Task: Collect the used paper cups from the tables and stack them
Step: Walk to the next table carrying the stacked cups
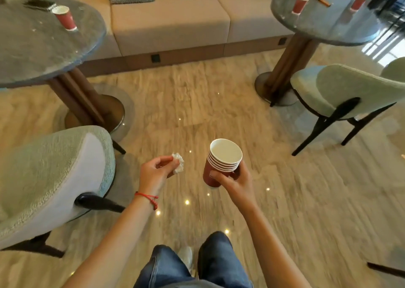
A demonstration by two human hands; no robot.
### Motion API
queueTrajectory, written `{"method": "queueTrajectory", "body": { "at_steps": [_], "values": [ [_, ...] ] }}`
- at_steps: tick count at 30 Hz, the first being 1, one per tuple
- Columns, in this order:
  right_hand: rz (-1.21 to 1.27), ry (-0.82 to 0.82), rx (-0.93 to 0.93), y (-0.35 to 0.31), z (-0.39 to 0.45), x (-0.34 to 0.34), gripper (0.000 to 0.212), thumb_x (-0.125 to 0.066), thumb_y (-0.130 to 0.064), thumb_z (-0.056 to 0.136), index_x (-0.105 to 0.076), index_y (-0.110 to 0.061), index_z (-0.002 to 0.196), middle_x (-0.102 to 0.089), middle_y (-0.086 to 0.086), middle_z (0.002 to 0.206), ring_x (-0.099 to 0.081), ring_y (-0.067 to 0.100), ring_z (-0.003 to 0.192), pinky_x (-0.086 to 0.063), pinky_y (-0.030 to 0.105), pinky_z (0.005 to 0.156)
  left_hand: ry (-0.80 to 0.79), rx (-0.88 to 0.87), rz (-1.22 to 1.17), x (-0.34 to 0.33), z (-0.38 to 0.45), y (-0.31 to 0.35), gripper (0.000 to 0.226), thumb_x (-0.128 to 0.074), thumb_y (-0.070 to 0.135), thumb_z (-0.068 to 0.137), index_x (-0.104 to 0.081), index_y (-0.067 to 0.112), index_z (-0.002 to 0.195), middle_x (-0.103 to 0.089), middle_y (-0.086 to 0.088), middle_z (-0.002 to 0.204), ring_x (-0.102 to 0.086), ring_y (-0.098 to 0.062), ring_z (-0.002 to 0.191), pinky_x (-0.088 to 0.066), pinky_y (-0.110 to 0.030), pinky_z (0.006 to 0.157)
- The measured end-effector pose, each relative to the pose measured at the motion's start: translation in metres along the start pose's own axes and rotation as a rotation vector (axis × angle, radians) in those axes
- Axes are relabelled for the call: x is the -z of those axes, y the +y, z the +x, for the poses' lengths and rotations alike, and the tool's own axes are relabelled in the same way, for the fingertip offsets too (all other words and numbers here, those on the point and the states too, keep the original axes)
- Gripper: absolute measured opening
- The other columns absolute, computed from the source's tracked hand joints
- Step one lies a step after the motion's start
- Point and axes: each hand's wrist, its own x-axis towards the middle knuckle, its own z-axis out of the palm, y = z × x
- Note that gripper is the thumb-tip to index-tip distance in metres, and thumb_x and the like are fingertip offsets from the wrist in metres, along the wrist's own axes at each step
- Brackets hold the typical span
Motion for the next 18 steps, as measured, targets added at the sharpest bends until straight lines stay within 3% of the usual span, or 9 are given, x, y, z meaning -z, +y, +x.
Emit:
{"method": "queueTrajectory", "body": {
  "at_steps": [3, 8, 13, 18],
  "values": [
    [-0.008, -0.01, 0.007, -0.011, 0.052, -0.004, 0.063, -0.082, -0.028, 0.059, -0.056, -0.029, 0.116, -0.069, -0.009, 0.104, -0.064, 0.009, 0.101, -0.052, 0.032, 0.087, 0.024, -0.008, -0.024, -0.015, 0.041, 0.018, 0.013, -0.073, 0.009, 0.075, -0.066, 0.016, 0.083, -0.068, -0.003, 0.083, -0.065, -0.009, 0.075, -0.051, -0.011, 0.056],
    [-0.025, -0.062, 0.027, -0.027, 0.15, -0.008, 0.058, -0.082, -0.024, 0.059, -0.057, -0.031, 0.11, -0.068, -0.005, 0.103, -0.063, 0.015, 0.1, -0.053, 0.035, 0.086, 0.079, -0.029, -0.068, -0.047, 0.12, 0.047, 0.019, -0.07, 0.003, 0.077, -0.066, 0.002, 0.095, -0.064, -0.005, 0.076, -0.062, -0.008, 0.065, -0.051, -0.011, 0.054],
    [-0.042, -0.154, 0.036, -0.053, 0.249, -0.005, 0.058, -0.081, -0.013, 0.067, -0.056, -0.026, 0.117, -0.068, -0.006, 0.107, -0.063, 0.01, 0.101, -0.052, 0.029, 0.086, 0.147, -0.027, -0.117, -0.083, 0.191, 0.084, 0.017, -0.07, 0.003, 0.077, -0.066, 0.002, 0.093, -0.064, -0.006, 0.076, -0.062, -0.012, 0.067, -0.052, -0.011, 0.055],
    [-0.06, -0.208, 0.025, -0.076, 0.336, -0.02, 0.057, -0.081, -0.008, 0.068, -0.056, -0.024, 0.117, -0.068, -0.001, 0.109, -0.063, 0.015, 0.103, -0.051, 0.035, 0.09, 0.197, -0.036, -0.135, -0.101, 0.254, 0.118, 0.01, -0.071, 0.006, 0.076, -0.068, 0.011, 0.084, -0.067, -0.002, 0.076, -0.065, -0.004, 0.064, -0.05, -0.01, 0.054]
  ]
}}
